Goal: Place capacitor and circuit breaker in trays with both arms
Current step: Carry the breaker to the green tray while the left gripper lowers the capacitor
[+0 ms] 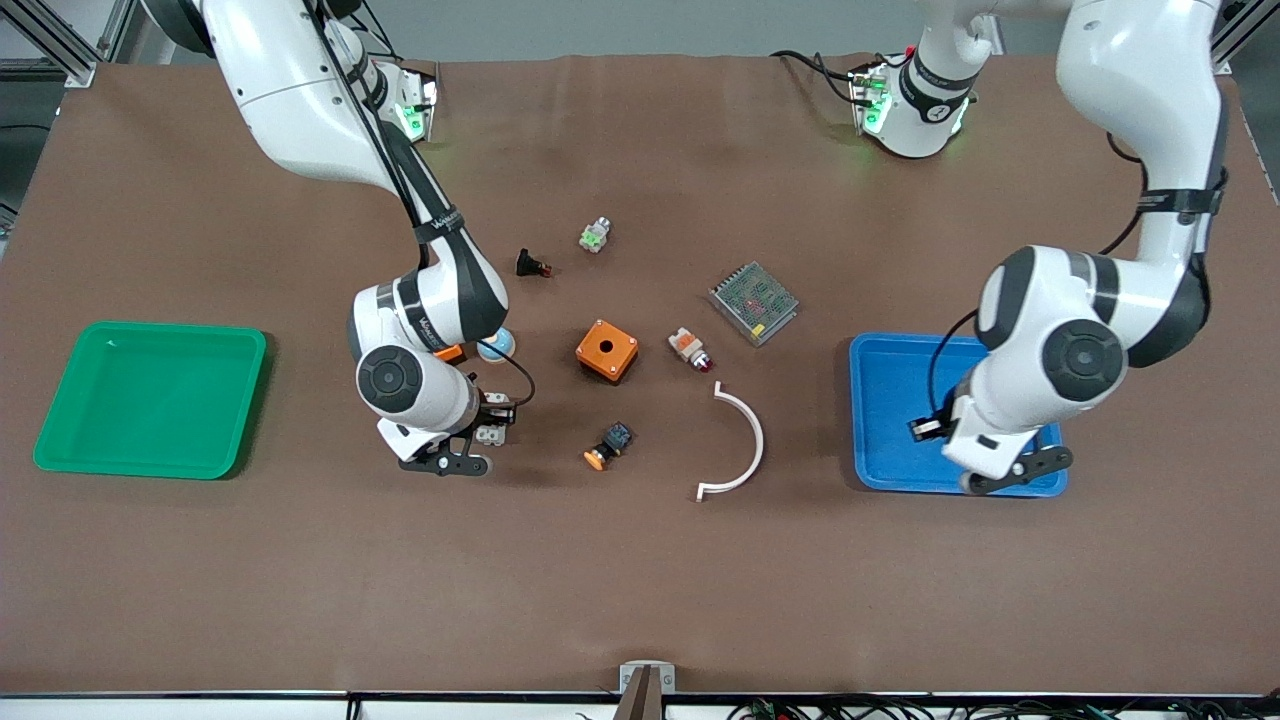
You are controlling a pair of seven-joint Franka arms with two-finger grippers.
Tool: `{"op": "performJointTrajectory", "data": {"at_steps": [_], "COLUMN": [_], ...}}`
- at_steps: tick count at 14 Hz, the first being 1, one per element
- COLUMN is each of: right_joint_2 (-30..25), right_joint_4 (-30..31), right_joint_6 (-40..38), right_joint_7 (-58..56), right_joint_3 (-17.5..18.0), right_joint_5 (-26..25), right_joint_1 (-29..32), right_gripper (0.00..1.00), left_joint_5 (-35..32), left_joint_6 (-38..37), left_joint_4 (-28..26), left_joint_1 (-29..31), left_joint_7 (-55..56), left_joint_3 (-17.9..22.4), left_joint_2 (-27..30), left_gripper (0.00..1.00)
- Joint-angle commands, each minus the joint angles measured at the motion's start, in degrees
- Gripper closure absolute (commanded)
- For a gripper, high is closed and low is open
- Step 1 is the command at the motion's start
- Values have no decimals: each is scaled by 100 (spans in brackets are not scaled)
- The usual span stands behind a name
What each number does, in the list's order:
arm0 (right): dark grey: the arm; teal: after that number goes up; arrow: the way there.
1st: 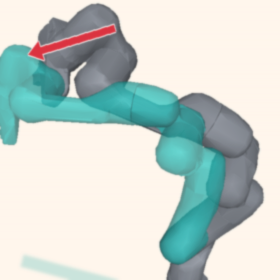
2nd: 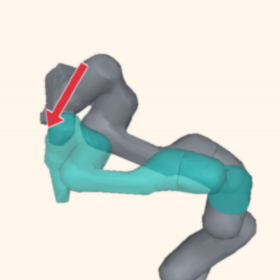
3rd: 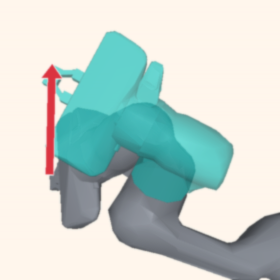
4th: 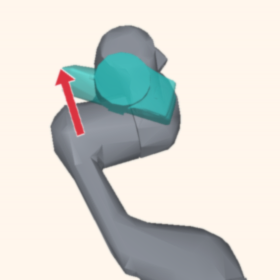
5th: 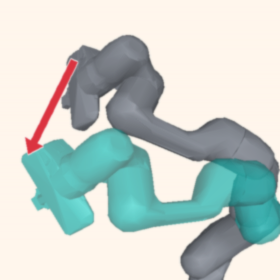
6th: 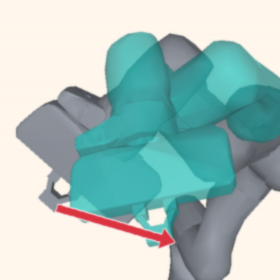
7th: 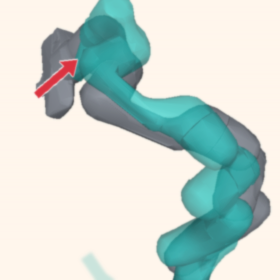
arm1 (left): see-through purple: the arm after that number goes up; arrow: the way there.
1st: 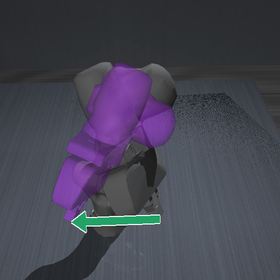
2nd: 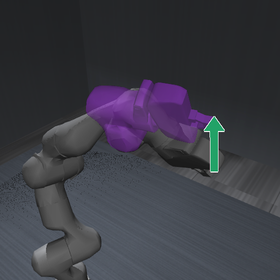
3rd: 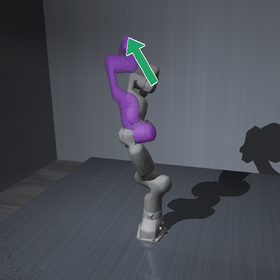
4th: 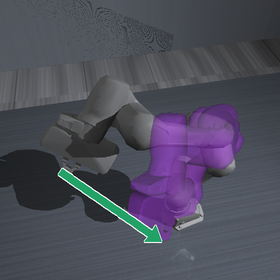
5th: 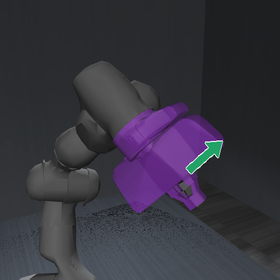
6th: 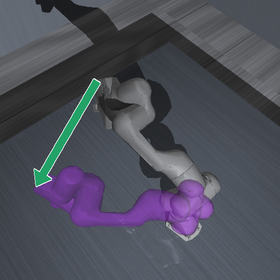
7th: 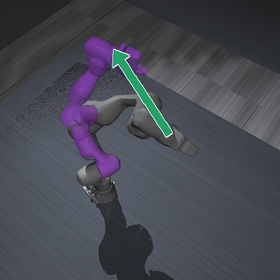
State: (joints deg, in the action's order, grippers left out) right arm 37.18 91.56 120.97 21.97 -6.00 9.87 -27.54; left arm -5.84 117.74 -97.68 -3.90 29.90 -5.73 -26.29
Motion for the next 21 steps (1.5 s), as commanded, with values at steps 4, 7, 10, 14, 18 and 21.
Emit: {"op": "performJointTrajectory", "data": {"at_steps": [4, 7, 10, 14, 18, 21], "right_joint_2": [-976, -976, -967, -827, -608, -248], "right_joint_4": [-742, -1385, -1404, -1404, -1299, -1281], "right_joint_6": [-2247, -3175, -3159, -2949, -2254, -1762], "right_joint_7": [-454, -1237, -1922, -2844, -3707, -4164], "right_joint_3": [-50, -50, -59, -50, -50, -50], "right_joint_5": [-20, -570, -1039, -1110, -1101, -1083], "right_joint_1": [1038, 1873, 2523, 3446, 4054, 4353], "right_gripper": [76, 76, 76, 76, 76, 76], "left_joint_5": [-119, -119, -119, -119, -119, -119], "left_joint_6": [1381, 1550, 1778, 1779, 1674, 1131], "left_joint_4": [-1401, -1429, -1403, -1280, -1096, -815], "left_joint_1": [504, 706, 707, 715, 672, 654], "left_joint_7": [-151, -194, -230, -388, -353, -414], "left_joint_3": [-69, -86, -86, -77, -95, -121], "left_joint_2": [186, 28, -166, -254, -132, 368], "left_gripper": [97, 87, 80, 35, 0, 0]}}
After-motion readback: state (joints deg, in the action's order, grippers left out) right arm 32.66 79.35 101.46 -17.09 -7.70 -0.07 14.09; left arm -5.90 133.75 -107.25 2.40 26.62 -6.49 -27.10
